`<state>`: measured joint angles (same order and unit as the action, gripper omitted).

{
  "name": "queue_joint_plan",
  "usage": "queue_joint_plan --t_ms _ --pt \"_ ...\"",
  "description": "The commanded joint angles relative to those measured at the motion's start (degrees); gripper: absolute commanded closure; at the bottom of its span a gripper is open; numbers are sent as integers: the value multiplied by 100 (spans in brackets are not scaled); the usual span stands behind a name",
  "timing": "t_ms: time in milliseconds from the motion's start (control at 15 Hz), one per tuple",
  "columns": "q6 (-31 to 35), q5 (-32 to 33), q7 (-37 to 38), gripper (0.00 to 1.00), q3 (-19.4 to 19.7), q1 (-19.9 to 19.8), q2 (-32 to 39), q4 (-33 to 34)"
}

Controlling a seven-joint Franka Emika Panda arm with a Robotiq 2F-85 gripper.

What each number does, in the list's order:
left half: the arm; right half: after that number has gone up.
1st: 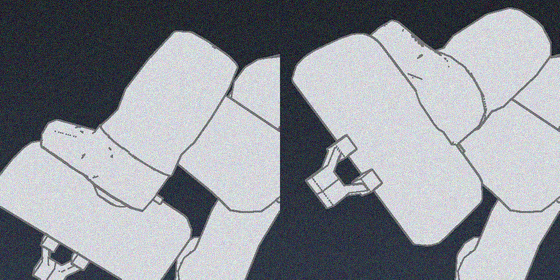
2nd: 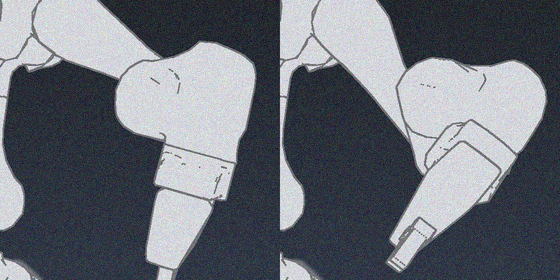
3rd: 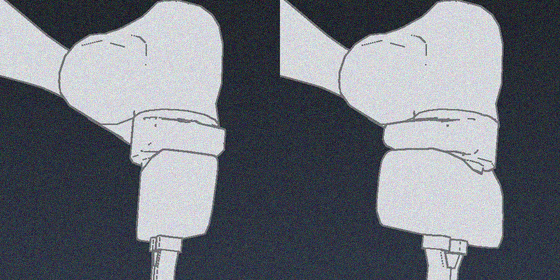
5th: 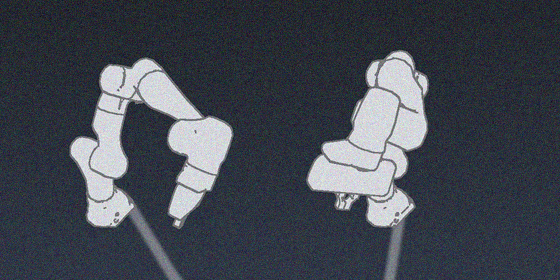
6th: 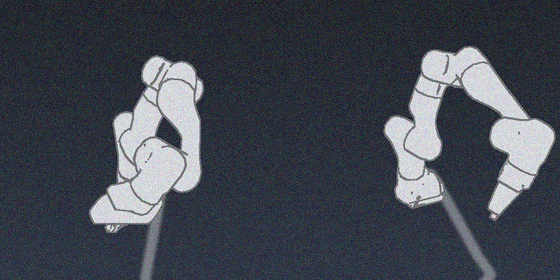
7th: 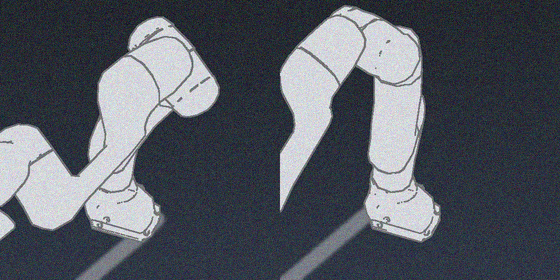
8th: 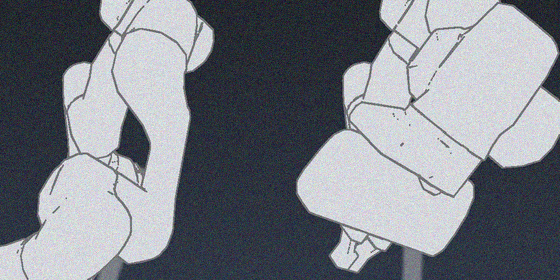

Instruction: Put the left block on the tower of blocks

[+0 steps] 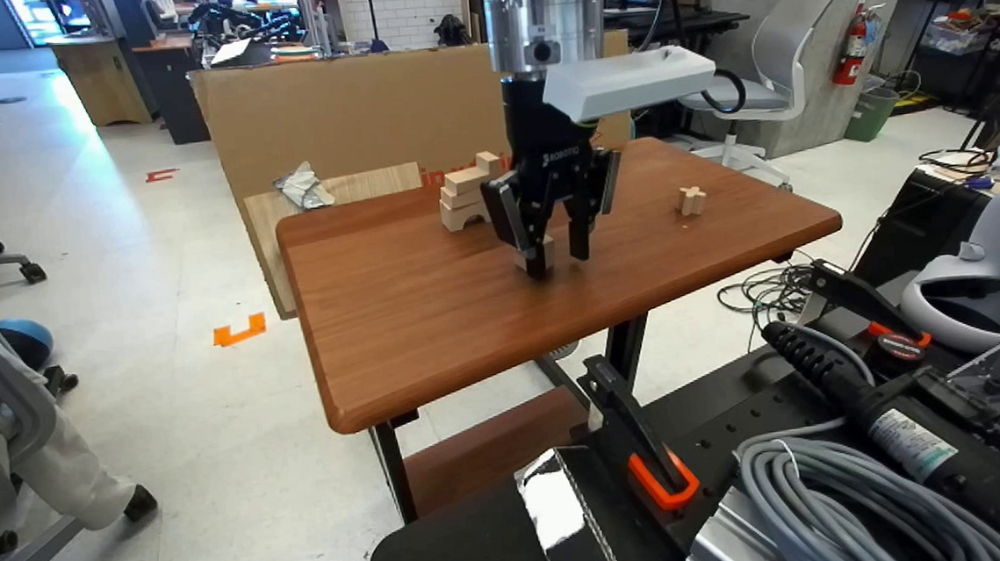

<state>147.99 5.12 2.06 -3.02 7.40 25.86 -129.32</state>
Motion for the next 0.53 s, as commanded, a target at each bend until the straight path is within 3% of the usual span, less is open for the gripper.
queue_joint_plan --t_ms 0,200,467 --pt "376 742 268 73 316 384 63 24" --pt "711 1402 580 92 603 666 -58 -23" --pt "1129 2041 1088 92 963 978 -320 -164"
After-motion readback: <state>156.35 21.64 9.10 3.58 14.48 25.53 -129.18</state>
